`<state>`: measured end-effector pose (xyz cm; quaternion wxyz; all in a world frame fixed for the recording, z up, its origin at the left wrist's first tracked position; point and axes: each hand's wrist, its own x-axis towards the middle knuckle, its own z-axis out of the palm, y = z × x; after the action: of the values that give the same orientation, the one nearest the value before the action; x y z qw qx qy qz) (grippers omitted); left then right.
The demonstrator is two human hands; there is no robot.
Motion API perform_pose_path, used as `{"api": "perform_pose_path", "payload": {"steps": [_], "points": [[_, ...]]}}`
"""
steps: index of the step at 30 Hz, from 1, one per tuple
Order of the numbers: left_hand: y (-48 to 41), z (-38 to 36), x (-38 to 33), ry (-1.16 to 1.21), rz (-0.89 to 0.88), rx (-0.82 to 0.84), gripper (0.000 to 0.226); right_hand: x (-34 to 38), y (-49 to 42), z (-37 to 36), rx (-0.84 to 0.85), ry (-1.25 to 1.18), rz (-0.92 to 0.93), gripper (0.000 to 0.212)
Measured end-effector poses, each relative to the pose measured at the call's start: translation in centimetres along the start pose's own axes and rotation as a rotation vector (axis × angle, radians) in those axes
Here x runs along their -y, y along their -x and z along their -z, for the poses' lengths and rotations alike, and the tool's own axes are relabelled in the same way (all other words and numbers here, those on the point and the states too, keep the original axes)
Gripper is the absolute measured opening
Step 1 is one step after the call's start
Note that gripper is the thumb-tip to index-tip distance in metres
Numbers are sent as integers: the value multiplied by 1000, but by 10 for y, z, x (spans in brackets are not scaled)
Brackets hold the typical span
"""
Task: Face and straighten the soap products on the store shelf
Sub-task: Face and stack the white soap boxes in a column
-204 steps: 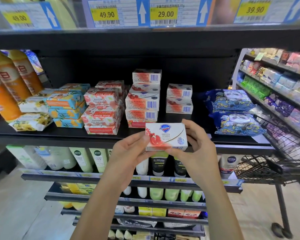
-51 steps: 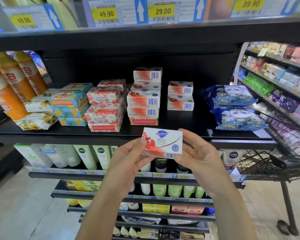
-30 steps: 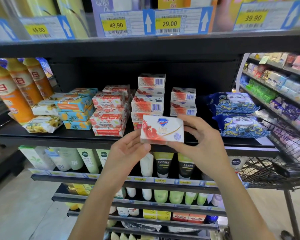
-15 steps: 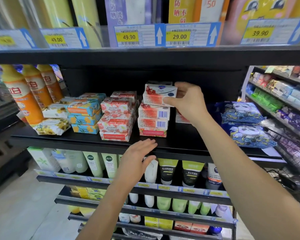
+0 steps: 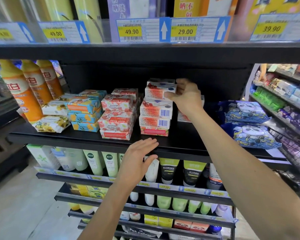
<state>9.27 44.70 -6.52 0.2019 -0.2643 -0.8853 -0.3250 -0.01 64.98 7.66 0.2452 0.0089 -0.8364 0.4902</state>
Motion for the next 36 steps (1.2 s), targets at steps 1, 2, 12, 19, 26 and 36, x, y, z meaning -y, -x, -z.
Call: {"api": "perform_pose_path", "payload": {"steps": [1, 2, 12, 19, 26, 36], "points": [[0, 0, 0, -2, 1, -2, 45, -2, 2, 1, 15, -27, 9, 62], [0, -1, 1, -4, 5, -5, 45, -4, 5, 2, 30, -53, 14, 60], [2, -7, 6, 31, -31, -64, 45, -63, 35, 33, -82, 29, -126, 23], [2, -7, 6, 32, -29, -65, 44, -99, 20, 33, 21, 76, -202, 49], [2, -6, 6, 28, -29, -59, 44, -112, 16, 32, 2, 143, -209, 52], [1, -6, 4, 23, 0, -47, 44, -99, 38, 38, -156, 356, -100, 67]]}}
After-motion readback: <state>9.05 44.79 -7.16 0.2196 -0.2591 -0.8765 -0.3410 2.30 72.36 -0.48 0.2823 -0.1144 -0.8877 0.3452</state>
